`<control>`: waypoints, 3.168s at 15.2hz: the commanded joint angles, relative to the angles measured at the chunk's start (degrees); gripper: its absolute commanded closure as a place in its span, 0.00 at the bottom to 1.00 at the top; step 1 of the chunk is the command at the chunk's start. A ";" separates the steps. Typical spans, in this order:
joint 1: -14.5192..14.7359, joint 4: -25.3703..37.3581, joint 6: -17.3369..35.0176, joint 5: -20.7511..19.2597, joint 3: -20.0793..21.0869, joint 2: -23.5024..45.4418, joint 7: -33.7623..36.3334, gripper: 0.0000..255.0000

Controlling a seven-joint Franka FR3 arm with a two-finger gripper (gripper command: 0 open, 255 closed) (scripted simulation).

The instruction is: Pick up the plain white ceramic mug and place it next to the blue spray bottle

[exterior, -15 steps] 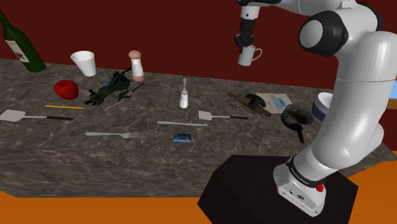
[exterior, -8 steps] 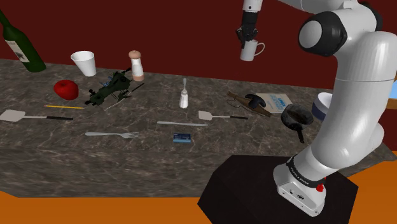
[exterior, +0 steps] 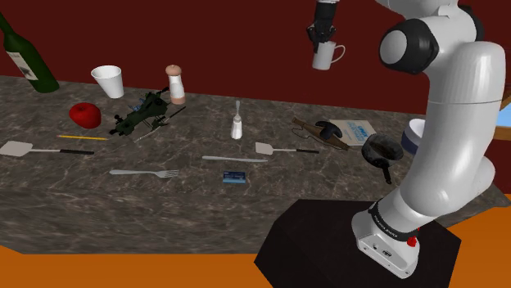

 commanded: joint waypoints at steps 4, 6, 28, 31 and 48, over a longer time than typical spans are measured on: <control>-1.26 10.51 -4.22 0.56 -0.03 3.07 -0.12 1.00; -1.07 5.36 -2.56 0.00 -0.49 -0.41 -1.00 1.00; -7.76 -47.11 13.64 -12.09 -9.62 -38.71 -18.72 1.00; -9.37 -49.89 14.17 -13.82 -11.32 -41.50 -21.65 1.00; -18.74 -54.46 16.68 -21.97 -24.31 -47.94 -42.12 1.00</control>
